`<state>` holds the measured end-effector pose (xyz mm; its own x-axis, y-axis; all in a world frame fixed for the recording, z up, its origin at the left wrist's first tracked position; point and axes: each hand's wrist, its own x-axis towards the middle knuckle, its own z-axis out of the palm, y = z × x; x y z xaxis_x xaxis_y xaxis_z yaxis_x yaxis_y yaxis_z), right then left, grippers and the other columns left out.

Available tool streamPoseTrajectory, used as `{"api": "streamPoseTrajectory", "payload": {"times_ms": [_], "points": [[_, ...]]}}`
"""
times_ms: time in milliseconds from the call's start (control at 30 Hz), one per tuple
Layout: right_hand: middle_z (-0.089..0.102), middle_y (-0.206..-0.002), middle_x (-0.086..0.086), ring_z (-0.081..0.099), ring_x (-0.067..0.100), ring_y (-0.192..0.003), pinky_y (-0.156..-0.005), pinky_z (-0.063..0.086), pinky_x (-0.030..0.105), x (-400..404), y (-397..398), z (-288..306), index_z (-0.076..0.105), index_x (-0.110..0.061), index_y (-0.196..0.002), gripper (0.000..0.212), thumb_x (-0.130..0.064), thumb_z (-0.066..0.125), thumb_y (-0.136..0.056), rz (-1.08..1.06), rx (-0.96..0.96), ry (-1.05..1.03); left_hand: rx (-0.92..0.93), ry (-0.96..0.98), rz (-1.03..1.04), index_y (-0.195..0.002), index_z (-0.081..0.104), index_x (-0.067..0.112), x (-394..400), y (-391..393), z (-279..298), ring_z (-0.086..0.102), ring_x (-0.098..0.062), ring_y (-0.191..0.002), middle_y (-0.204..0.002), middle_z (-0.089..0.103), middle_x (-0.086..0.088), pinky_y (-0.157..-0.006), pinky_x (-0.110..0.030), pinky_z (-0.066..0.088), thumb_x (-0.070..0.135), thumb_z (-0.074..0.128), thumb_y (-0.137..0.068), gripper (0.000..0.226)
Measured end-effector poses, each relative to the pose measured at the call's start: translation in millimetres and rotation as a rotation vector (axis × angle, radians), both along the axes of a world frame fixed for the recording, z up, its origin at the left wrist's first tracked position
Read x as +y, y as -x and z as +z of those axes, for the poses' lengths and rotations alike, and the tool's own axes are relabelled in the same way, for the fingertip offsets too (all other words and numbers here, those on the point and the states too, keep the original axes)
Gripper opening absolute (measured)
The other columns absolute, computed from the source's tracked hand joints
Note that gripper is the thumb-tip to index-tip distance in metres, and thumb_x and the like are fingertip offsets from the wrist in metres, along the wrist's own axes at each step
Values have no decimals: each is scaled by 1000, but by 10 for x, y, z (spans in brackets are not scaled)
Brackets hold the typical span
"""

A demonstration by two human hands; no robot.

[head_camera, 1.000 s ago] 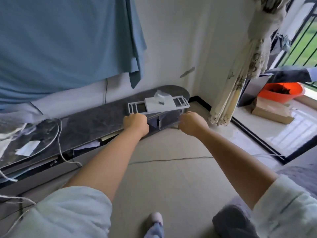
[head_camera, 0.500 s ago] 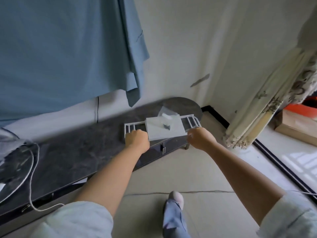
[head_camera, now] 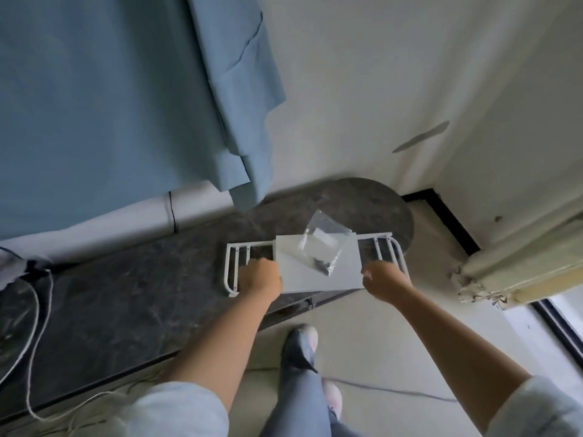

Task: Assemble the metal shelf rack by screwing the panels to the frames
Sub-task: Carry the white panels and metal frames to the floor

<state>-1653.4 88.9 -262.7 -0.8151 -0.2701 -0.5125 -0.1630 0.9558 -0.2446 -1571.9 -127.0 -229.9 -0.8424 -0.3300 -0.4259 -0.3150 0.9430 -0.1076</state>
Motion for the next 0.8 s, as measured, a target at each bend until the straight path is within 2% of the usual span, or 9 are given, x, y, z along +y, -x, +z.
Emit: {"api": "streamPoseTrajectory", "payload": {"times_ms": [100, 200, 400, 500, 567, 700, 733, 800], "points": [[54, -129, 7, 53, 25, -116, -95, 46, 30, -110, 399, -247, 55, -13, -124, 35, -12, 41, -92, 40, -81, -48, -39, -37, 41, -111, 63, 11, -108, 354, -257, 56, -26, -110, -117, 61, -7, -84, -32, 45, 20, 44, -93, 29], [52, -129, 8, 51, 26, -117, -96, 46, 31, -280, 765, -472, 49, -14, -129, 37, -12, 39, -94, 126, -140, -121, -73, -70, 37, -107, 64, 10, -235, 718, -584, 57, -26, -107, -113, 63, -8, -82, -32, 47, 17, 43, -92, 27], [49, -134, 7, 45, 24, -123, -101, 40, 35, -684, 1405, -934, 47, -17, -131, 40, -10, 43, -92, 289, -39, -120, -101, -133, 78, -108, 61, 9, -370, 1273, -1185, 57, -25, -106, -112, 62, -9, -81, -32, 48, 15, 43, -93, 24], [40, -142, 5, 40, 25, -129, -105, 36, 39, -888, 1616, -1285, 43, -20, -134, 38, -20, 43, -96, 374, -60, -83, -138, -156, 144, -114, 56, 7, -318, 1350, -1499, 54, -25, -110, -116, 58, -10, -83, -31, 47, 14, 43, -93, 26], [26, -151, 1, 30, 26, -135, -110, 29, 44, -1074, 1740, -1521, 33, -26, -141, 43, -25, 40, -98, 444, -81, -44, -187, -160, 203, -117, 53, 8, -203, 1326, -1725, 51, -24, -113, -119, 55, -10, -86, -32, 46, 17, 44, -93, 27], [-1, -157, -4, -1, 27, -144, -111, 0, 58, -1365, 1929, -1865, 12, -32, -147, 67, -11, 46, -93, 720, 15, -141, -175, -189, 335, -119, 51, 7, 38, 1344, -2085, 51, -23, -113, -121, 53, -9, -88, -32, 46, 20, 48, -93, 29], [-1, -157, -4, -4, 28, -144, -109, -4, 60, -1377, 1965, -1937, 8, -32, -148, 71, -12, 47, -92, 795, 55, -176, -157, -186, 350, -119, 51, 7, 56, 1365, -2151, 51, -23, -112, -120, 53, -9, -87, -32, 46, 20, 48, -93, 29], [18, -154, 1, 4, 28, -144, -107, -8, 63, -1314, 2037, -2087, 7, -28, -148, 73, -18, 51, -91, 877, 133, -242, -115, -170, 381, -120, 49, 6, 46, 1389, -2275, 51, -23, -112, -120, 52, -9, -86, -32, 46, 17, 47, -92, 30]]}}
